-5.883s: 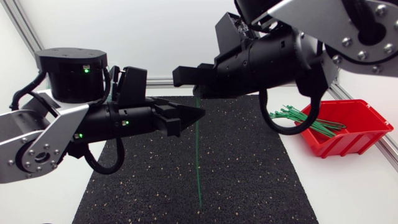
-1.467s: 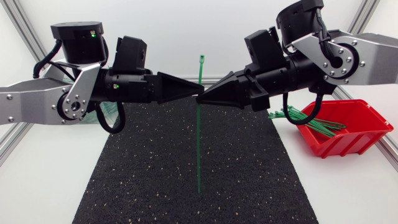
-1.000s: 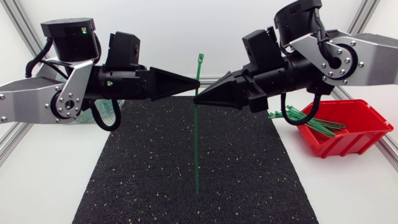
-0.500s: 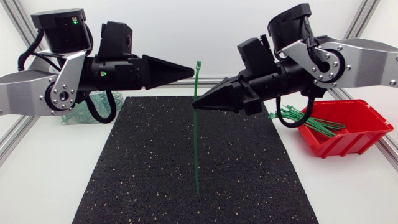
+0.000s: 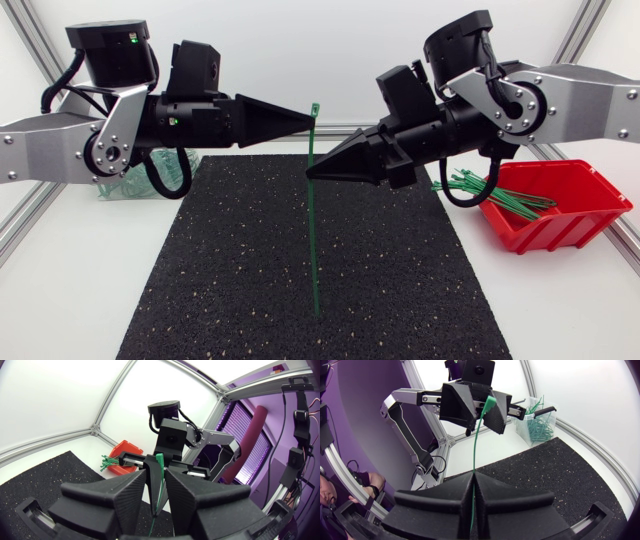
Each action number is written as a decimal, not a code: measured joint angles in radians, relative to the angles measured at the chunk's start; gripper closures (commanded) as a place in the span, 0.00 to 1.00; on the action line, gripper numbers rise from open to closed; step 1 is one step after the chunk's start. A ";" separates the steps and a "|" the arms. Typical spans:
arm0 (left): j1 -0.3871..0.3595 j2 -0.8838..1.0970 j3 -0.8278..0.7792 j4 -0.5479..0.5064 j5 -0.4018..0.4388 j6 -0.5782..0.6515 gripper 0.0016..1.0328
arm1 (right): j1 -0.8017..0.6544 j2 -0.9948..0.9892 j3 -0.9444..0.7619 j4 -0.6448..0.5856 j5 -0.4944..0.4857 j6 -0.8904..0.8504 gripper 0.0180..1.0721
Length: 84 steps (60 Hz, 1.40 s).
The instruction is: Take a green cable tie from the red box, thread the tail through the head to close it, then place it in the transparent bin on the left.
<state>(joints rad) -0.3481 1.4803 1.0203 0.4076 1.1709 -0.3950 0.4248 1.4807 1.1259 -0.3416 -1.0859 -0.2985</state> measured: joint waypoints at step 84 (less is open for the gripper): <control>-0.026 0.000 0.000 -0.025 -0.001 0.029 0.93 | -0.014 0.019 0.000 -0.002 -0.004 0.000 0.95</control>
<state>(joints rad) -0.3744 1.4799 1.0203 0.3824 1.1702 -0.3660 0.4107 1.5002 1.1259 -0.3439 -1.0897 -0.2989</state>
